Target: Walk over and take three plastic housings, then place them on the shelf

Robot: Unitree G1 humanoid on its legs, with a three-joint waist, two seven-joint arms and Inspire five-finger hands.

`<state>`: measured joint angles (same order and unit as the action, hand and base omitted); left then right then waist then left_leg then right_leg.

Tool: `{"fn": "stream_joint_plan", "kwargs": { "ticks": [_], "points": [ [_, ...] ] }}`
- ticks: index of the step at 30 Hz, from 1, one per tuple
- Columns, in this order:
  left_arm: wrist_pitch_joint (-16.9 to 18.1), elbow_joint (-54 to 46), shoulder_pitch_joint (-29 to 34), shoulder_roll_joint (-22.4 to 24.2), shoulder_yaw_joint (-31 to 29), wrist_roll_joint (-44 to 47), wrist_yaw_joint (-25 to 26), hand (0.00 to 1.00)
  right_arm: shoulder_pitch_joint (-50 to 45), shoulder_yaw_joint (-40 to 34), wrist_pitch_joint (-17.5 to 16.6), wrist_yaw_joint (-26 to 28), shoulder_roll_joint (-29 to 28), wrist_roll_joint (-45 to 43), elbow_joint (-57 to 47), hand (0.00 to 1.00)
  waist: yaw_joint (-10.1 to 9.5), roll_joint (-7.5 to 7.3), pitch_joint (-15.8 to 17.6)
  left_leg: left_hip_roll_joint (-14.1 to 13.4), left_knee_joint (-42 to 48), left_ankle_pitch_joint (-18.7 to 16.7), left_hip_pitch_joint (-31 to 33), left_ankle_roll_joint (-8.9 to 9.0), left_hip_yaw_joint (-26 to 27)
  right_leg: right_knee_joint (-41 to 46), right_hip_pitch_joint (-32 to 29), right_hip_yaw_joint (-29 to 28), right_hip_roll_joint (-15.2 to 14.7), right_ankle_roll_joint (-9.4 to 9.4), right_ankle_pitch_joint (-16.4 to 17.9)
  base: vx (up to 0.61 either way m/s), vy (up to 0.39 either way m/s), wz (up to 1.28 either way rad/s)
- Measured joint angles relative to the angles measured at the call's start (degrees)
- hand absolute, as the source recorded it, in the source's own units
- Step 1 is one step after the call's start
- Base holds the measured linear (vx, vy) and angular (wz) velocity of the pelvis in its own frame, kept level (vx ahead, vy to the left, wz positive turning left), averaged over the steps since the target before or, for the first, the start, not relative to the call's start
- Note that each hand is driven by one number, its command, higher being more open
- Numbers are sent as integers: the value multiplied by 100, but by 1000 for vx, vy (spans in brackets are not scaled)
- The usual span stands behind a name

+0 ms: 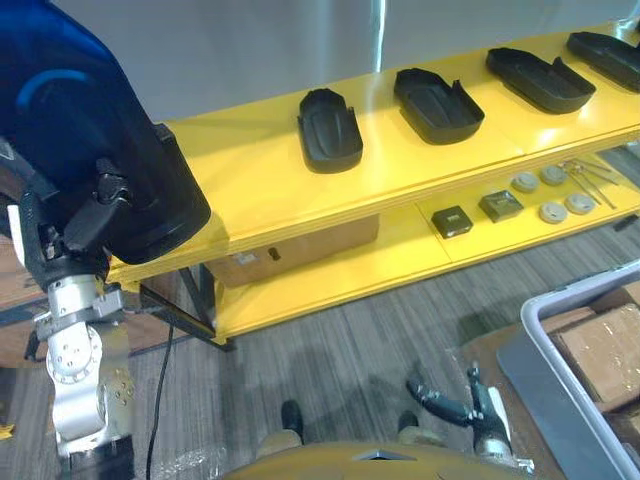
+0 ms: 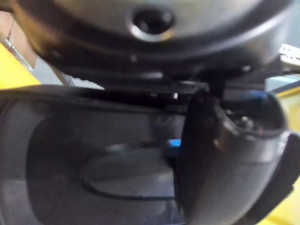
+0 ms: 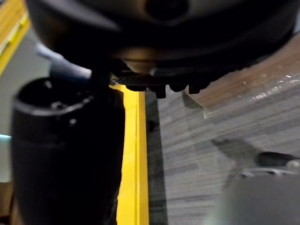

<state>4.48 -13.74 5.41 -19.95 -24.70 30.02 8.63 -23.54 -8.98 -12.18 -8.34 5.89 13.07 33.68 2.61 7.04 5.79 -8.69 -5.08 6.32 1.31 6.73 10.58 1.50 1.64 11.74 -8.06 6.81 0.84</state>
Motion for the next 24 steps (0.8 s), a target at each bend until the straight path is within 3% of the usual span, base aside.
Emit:
{"fn": "stream_joint_plan", "kwargs": {
  "ticks": [3, 9, 11, 17, 23, 24],
  "points": [
    [-465, 1004, -444, -448, -4, 300, 25, 0, 83, 33, 242, 35, 219, -4, 386, 100, 4, 56, -43, -6, -1, -2, 1, -5, -1, -75, 35, 31, 8, 2, -26, -44, 9, 4],
    [-1048, 3193, -1283, -1466, 117, 401, 214, 0, 205, 72, 545, 288, 273, 3, 922, 100, 53, -64, 25, 6, 4, 51, -13, -54, 39, -70, 20, -51, 4, -2, -48, 6, 5, -4],
    [-1136, 3744, -1629, -1559, 208, 565, 185, 0, 262, 93, 567, 301, 305, 4, 937, 100, 56, -75, 37, 10, 5, 66, -13, -47, 45, -64, 7, -90, 3, -7, -52, 13, 4, -4],
    [-1175, 4356, -2111, -1680, 472, 998, 93, 0, 424, 225, 542, 277, 515, -51, 955, 100, 16, 111, 365, -42, -1, 50, 38, -33, 24, 42, -136, -118, 56, -17, -14, -34, -4, 1],
    [-1177, 4345, -2461, -1977, 725, 1092, 64, 0, 508, 293, 500, 266, 536, -58, 862, 100, -85, 93, 699, -116, -2, 36, 305, -10, 12, 172, -481, -354, 162, -43, -1, -77, 2, 1],
    [-1176, 4272, -2562, -1982, 749, 1101, 125, 0, 576, 348, 511, 266, 511, -58, 822, 100, -81, 24, 736, -85, 31, -4, 458, 143, 52, 102, -621, -389, 91, -90, -25, -67, 58, 2]
  ]
}}
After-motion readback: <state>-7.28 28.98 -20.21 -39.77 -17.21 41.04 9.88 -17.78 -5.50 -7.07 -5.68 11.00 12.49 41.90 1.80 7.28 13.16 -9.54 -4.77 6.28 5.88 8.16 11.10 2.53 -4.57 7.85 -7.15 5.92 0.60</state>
